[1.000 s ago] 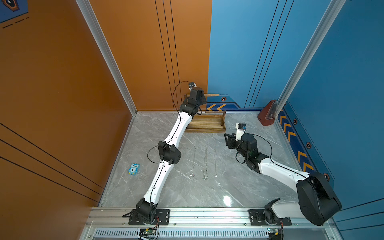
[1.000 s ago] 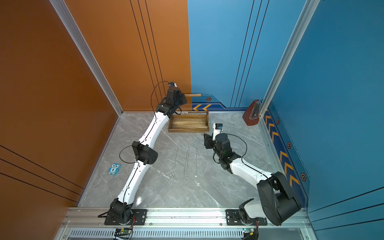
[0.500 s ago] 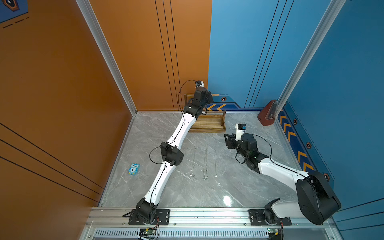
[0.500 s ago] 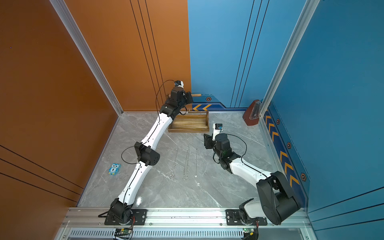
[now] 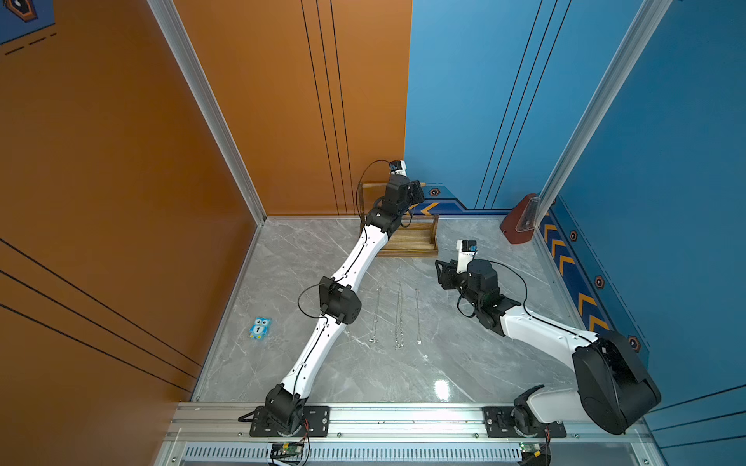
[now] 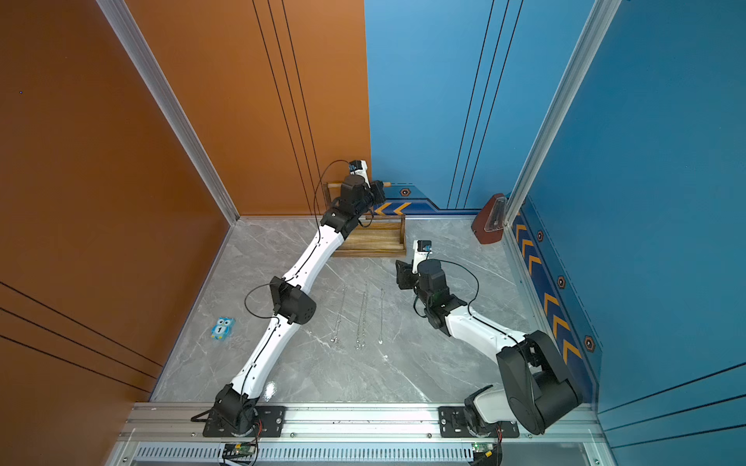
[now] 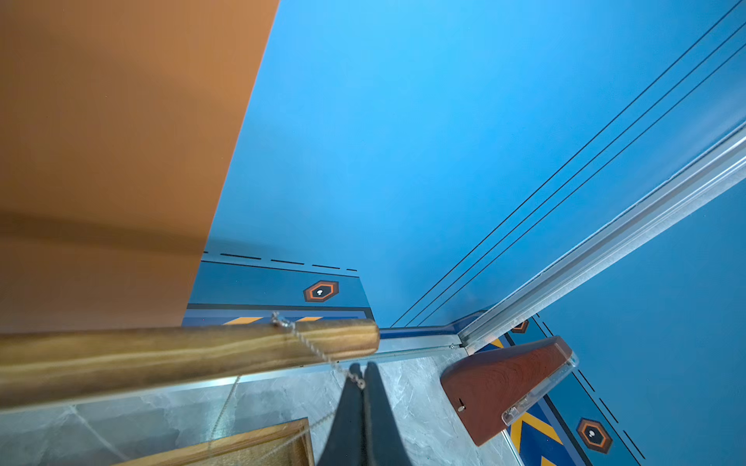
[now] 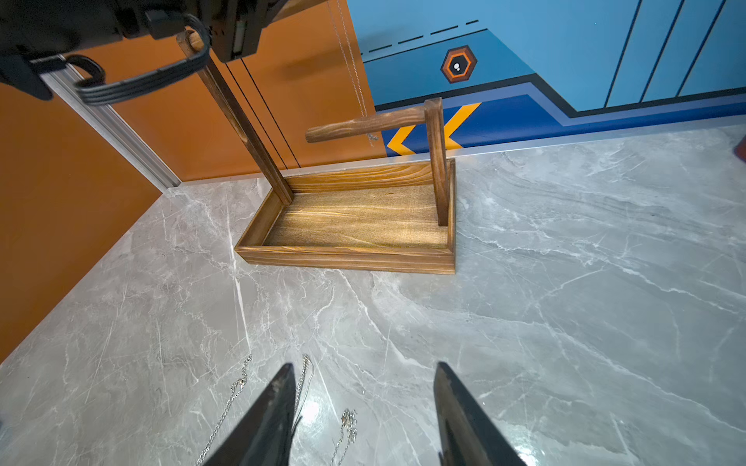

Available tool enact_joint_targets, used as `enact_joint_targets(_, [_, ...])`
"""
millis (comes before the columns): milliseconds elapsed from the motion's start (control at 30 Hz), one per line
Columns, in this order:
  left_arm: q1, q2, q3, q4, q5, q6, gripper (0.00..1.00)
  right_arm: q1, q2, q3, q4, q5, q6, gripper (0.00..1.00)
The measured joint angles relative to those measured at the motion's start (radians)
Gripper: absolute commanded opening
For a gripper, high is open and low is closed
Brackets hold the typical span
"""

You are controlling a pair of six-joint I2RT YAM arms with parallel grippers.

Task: Take the necklace off the jewelry display stand
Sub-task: Take off the necklace from the stand.

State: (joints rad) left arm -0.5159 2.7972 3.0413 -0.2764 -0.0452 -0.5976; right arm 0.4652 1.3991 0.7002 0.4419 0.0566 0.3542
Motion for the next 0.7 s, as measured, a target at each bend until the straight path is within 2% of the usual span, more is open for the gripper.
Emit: enact_joint_targets(700, [-0.038,0.01,0.0,0.195,0.057,-0.075,0.0,0.0,0.0,0.0,0.0,0.0,-0.011,0.55])
